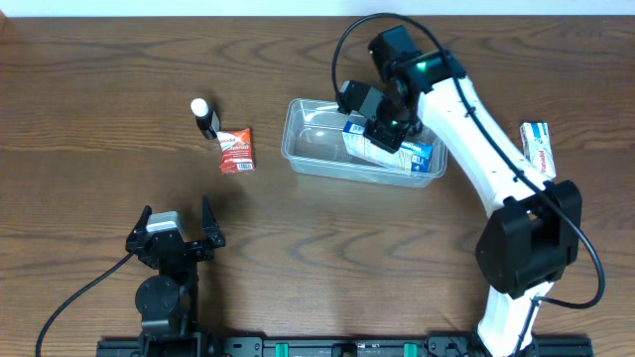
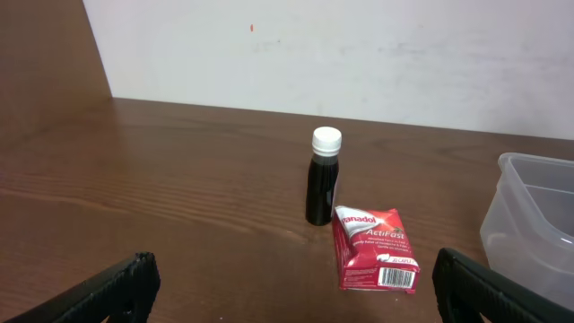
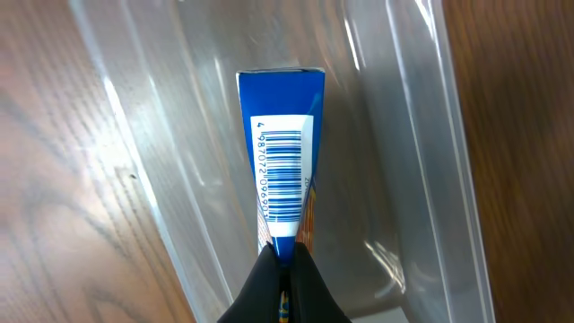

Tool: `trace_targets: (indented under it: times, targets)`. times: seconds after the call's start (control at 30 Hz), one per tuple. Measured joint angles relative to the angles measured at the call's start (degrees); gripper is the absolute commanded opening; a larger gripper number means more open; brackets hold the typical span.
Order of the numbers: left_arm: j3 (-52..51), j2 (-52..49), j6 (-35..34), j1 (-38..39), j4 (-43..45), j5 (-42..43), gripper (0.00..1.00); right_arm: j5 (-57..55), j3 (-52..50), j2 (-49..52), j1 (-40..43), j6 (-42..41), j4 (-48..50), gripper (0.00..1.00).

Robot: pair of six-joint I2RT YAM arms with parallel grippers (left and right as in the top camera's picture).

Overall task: Pack container
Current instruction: 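Push the blue box down flat in the container, open and withdraw right gripper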

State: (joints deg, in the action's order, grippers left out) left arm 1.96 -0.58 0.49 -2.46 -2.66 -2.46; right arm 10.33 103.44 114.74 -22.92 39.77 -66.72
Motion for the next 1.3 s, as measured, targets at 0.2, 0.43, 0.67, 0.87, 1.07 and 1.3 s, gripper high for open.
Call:
trace_targets:
  times: [0.2,0.43,0.67,0.87,1.07,1.3]
  targets:
    - [0.0,0.0,0.0,0.0,0.0,0.0,0.98,4.0,-0.1,0.0,0.6,5.5,-0.3,0.01]
    - [0.0,0.0,0.0,0.0,0.0,0.0,0.98,4.9,-1.9,0.0,0.6,10.2,-1.0,0.01]
    - [0.0,0.0,0.0,0.0,0.0,0.0,0.98,4.8,-4.5,0.0,0.7,12.1,-0.6,0.01]
    - [0.0,0.0,0.0,0.0,0.0,0.0,0.98,4.3,-7.5,0.0,1.0,12.6,2.6,0.01]
    - [0.0,0.0,0.0,0.0,0.0,0.0,0.98,4.7,-8.4,-0.5,1.4,12.8,3.8,0.01]
    - [0.0,0.0,0.0,0.0,0.0,0.0,0.98,5.0,-8.5,-0.5,2.4,12.1,4.5,0.03]
